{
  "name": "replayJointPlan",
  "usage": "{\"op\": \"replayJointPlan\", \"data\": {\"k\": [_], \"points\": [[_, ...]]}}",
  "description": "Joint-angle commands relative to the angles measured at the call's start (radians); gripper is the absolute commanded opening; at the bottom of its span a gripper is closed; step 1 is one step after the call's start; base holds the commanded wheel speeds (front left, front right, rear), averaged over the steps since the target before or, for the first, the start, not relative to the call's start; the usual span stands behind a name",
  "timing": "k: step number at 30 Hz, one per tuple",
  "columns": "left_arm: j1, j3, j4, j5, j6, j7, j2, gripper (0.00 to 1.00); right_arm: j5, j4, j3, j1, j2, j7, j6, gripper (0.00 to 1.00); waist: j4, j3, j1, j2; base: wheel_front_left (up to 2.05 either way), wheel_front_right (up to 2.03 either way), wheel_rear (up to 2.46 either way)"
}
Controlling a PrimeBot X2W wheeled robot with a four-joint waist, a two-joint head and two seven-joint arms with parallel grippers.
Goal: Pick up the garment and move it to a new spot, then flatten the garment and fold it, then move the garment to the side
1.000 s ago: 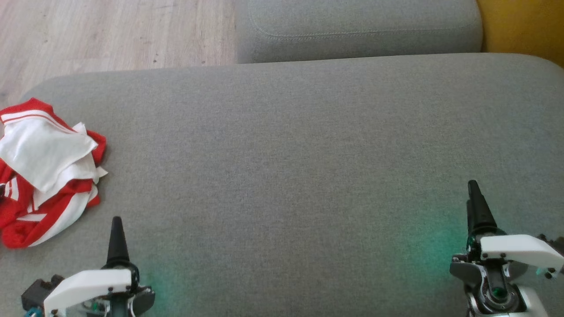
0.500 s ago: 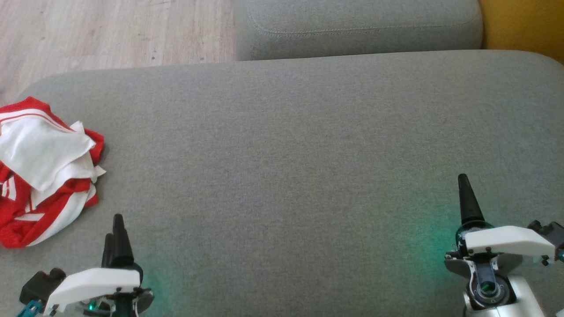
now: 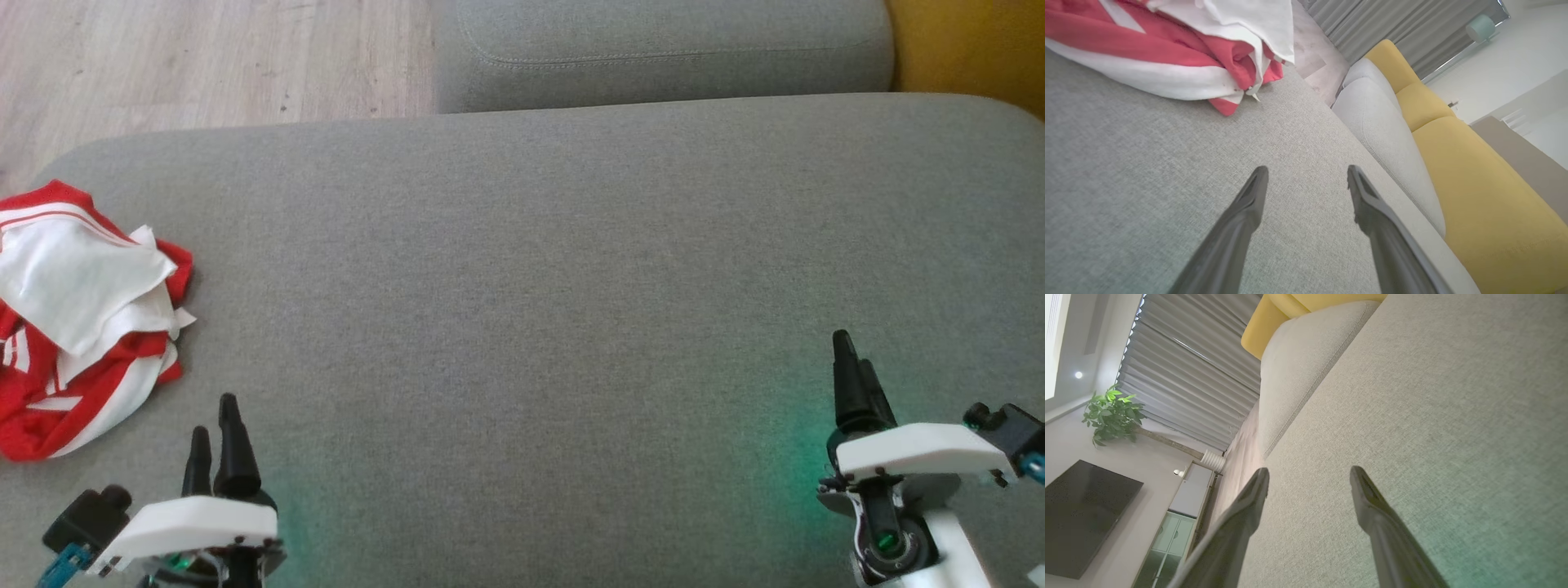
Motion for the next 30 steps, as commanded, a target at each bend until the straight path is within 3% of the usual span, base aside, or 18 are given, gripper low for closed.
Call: {"op": "replayJointPlan", "data": {"k": [1, 30], "points": [[-0.046, 0.007, -0.028, 0.037, 0.002, -0.014, 0.018, 1.00, -0.034, -0.024, 0.014, -0.069, -0.012, -0.015, 0.000, 1.00, -0.001, 0.000, -0.0001, 0.0000, 0.00, 0.00, 0.00], [-0.153, -0.064, 0.040, 0.410, -0.002, -0.100, 0.060, 1.00, -0.396, 0.044, 0.095, -0.184, -0.008, -0.101, 0.000, 1.00, -0.014, 0.001, -0.0001, 0.0000, 0.00, 0.00, 0.00]]}}
